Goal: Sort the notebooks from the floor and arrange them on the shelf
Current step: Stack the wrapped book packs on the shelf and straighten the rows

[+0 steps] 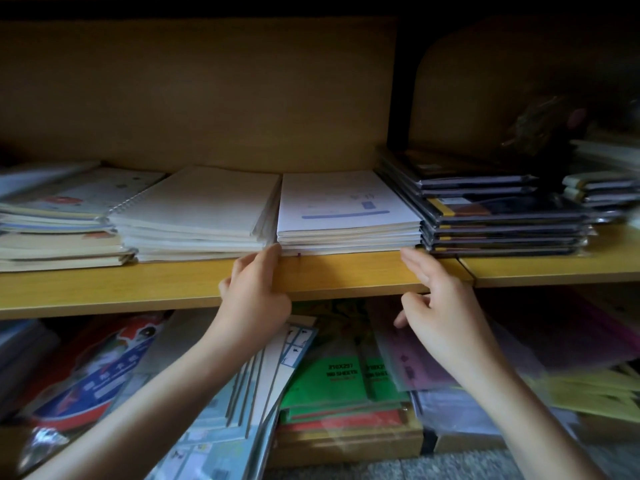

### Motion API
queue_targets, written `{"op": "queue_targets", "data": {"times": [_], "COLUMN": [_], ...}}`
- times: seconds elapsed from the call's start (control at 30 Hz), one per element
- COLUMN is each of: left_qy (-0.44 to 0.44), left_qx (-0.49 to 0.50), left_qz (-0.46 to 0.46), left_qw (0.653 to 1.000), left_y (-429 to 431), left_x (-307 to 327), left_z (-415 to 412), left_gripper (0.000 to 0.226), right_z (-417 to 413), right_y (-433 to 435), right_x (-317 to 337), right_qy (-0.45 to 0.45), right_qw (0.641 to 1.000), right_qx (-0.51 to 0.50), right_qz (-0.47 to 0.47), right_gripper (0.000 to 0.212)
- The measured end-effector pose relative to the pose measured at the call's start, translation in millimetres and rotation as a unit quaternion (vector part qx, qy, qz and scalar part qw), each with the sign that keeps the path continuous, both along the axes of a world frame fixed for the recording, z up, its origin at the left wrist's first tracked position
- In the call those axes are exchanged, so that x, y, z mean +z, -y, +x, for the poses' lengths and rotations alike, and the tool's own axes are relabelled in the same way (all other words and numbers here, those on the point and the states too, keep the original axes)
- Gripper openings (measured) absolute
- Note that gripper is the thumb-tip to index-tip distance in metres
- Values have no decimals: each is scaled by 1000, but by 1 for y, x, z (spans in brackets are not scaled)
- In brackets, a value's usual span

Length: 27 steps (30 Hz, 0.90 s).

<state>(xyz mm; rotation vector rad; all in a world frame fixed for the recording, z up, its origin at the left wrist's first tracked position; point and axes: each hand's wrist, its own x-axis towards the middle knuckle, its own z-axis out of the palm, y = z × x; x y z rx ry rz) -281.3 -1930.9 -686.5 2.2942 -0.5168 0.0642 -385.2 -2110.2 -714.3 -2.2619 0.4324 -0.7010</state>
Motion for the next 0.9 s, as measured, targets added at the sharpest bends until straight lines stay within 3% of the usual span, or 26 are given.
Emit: {"op": "queue_targets", "data": {"times": [0.33, 0.47, 0.6, 0.73, 0.9], "left_qy": [11, 36, -20, -37, -39], "left_qx": [-79, -77, -69, -64, -71], "left_qz": [-23, -122, -131, -134, -104], "left_qw": [997, 989, 989, 988, 991], "left_y": [-7, -13, 2, 17, 16], "left_x": [3, 13, 13, 16, 9], "left_z": [4, 3, 11, 17, 28], "left_gripper": [75, 65, 66, 38, 58], "right_z": [0, -4, -6, -6, -6], "right_y": [2, 6, 6, 6, 2], "right_x": [-5, -2, -1, 0, 2], "right_qy": [-5, -9, -22, -22, -20], "right_qw": [999, 999, 998, 998, 998], "right_qx": [8, 23, 22, 22, 12], "right_qz": [-35, -31, -52, -60, -64], "right_gripper": [63, 61, 62, 63, 62]}}
